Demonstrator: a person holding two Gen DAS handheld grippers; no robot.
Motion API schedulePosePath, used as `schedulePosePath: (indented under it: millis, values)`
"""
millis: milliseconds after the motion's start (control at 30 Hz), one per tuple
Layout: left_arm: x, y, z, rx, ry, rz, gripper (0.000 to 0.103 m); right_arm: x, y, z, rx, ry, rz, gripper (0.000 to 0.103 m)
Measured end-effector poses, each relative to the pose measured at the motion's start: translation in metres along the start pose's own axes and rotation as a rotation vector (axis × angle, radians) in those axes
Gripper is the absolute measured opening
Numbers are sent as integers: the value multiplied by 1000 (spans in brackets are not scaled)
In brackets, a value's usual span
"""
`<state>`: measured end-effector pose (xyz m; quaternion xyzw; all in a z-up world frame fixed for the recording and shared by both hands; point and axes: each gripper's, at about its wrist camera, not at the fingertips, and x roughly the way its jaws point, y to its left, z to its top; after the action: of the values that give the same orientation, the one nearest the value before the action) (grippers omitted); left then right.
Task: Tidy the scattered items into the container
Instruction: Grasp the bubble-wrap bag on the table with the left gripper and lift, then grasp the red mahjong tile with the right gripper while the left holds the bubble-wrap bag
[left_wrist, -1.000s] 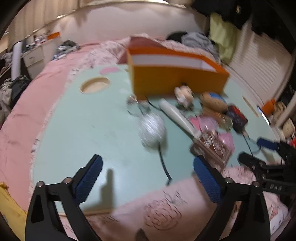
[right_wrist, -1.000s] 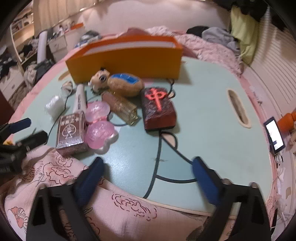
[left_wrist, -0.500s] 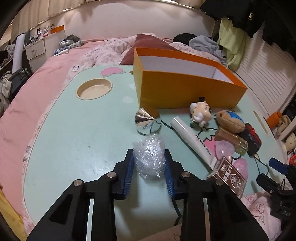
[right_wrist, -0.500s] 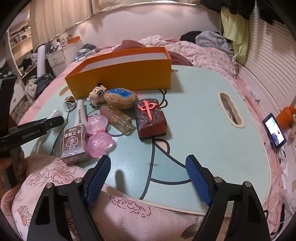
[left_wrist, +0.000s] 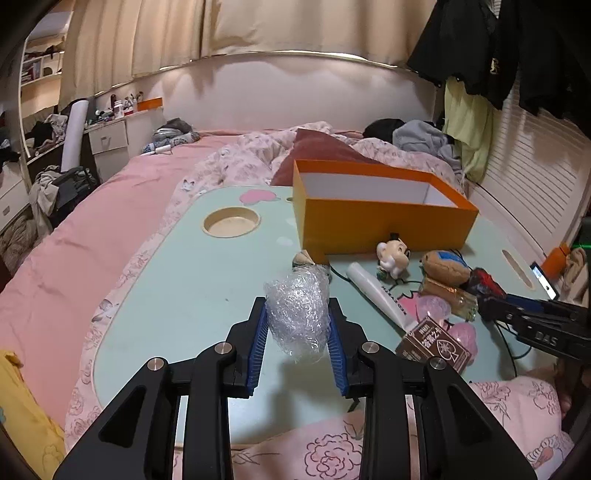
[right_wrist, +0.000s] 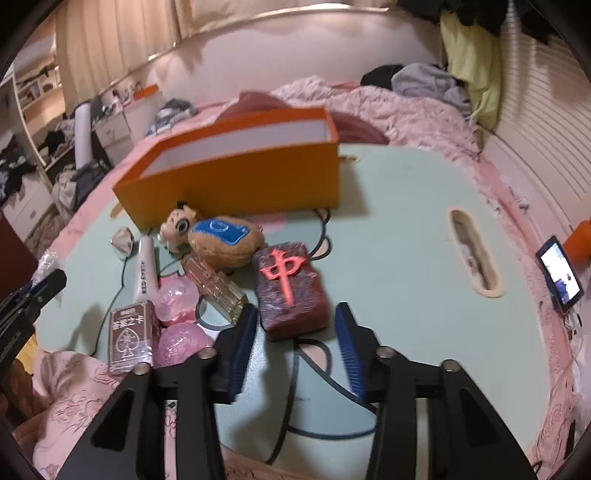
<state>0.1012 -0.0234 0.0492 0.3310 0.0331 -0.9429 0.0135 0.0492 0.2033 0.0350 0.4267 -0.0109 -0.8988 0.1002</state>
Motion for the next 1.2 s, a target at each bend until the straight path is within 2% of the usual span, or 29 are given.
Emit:
schedulePosePath:
  millis: [200, 267, 500, 633, 833, 1200]
  values:
    - [-2, -3, -1, 8, -11, -5, 32, 12, 7, 3, -47, 21, -20, 41]
    - [-2, -4, -1, 11, -11, -4, 32, 14, 10, 3, -62, 18, -51, 38]
    - [-2, -7, -2, 26, -9, -8, 32, -8, 25, -13, -107, -83, -142, 38]
    - [-1, -7, -2, 28, -3, -14, 32, -13, 30, -20, -121, -83, -124, 38]
    - [-2, -10, -3, 38, -5, -16, 32, -26, 38, -24, -149, -140, -171, 38]
    - [-3, -13, -3, 52, -12, -10, 32, -37, 32, -23, -123, -197, -171, 38]
